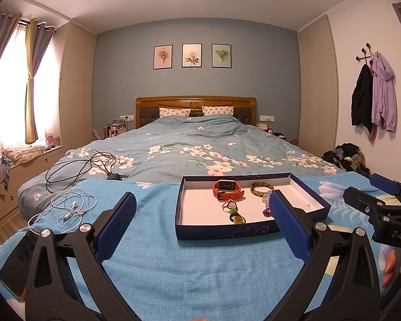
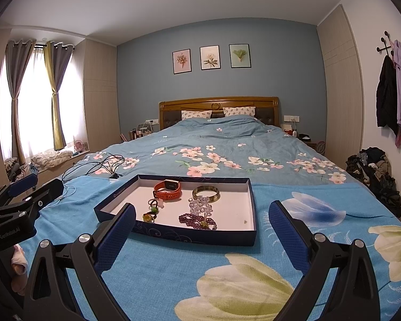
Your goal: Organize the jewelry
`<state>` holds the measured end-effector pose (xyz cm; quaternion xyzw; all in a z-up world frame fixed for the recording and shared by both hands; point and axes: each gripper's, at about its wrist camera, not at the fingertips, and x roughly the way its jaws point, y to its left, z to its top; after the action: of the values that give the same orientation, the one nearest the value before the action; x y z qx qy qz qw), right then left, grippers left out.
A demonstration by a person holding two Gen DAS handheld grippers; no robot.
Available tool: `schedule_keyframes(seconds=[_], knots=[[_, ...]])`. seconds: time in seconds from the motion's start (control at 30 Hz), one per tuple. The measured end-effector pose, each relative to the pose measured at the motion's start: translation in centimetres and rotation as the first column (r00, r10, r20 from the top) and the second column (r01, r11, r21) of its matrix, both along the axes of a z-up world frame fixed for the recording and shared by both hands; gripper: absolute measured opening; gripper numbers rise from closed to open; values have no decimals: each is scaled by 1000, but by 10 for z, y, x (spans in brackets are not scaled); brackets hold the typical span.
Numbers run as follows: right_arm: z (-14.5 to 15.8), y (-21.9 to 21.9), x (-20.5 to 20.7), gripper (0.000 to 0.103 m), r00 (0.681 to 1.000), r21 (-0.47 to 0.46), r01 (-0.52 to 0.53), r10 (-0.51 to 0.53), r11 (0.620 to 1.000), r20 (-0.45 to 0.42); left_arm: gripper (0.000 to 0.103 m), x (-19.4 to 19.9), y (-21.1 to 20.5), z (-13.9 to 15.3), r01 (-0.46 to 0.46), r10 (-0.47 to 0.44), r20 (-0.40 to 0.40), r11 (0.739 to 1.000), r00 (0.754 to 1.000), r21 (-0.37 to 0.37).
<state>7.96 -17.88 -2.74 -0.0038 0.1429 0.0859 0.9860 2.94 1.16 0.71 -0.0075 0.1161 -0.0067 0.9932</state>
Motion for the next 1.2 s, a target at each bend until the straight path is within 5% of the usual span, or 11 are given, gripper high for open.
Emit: schedule_keyframes(seconds=[1.2], knots=[[-4, 1, 2, 96, 1000, -9, -10, 10, 1000, -15, 98, -4, 5, -3, 21, -21, -13, 1000, 1000, 15]])
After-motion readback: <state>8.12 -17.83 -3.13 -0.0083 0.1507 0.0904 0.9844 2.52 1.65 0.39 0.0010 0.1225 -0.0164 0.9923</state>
